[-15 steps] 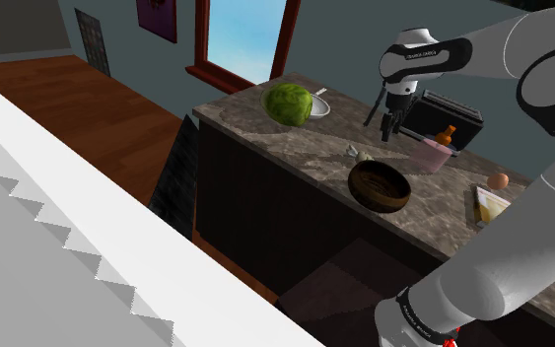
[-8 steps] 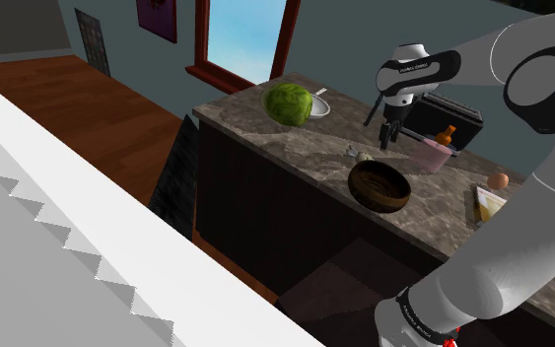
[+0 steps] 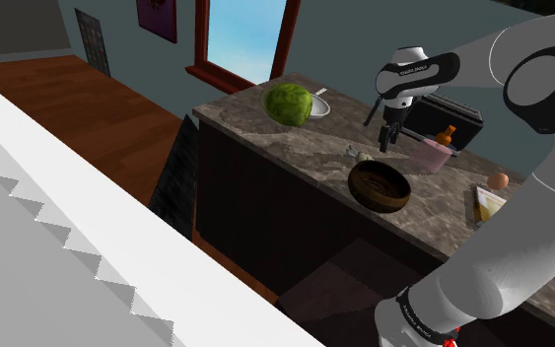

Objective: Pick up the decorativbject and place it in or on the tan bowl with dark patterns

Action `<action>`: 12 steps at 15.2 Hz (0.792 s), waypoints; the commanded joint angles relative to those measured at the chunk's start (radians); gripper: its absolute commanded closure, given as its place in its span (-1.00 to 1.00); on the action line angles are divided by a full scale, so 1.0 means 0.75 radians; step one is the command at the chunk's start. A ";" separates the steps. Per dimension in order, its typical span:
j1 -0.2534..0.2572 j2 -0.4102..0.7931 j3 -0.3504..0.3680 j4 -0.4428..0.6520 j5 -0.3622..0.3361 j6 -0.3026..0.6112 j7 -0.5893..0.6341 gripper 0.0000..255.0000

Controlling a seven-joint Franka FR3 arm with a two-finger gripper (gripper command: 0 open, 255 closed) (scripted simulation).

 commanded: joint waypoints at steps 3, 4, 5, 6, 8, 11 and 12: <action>0.000 0.000 0.000 0.000 0.000 0.000 0.000 1.00; 0.000 0.000 0.000 0.000 0.000 0.000 0.000 1.00; 0.000 0.000 0.000 0.000 0.000 0.000 0.000 1.00; 0.000 0.000 0.000 0.000 0.000 0.000 0.000 1.00; 0.000 0.000 0.000 0.000 0.000 0.000 0.000 1.00; 0.000 0.000 0.000 0.000 0.000 0.000 0.000 1.00; 0.000 0.000 0.000 0.000 0.000 0.000 0.000 -1.00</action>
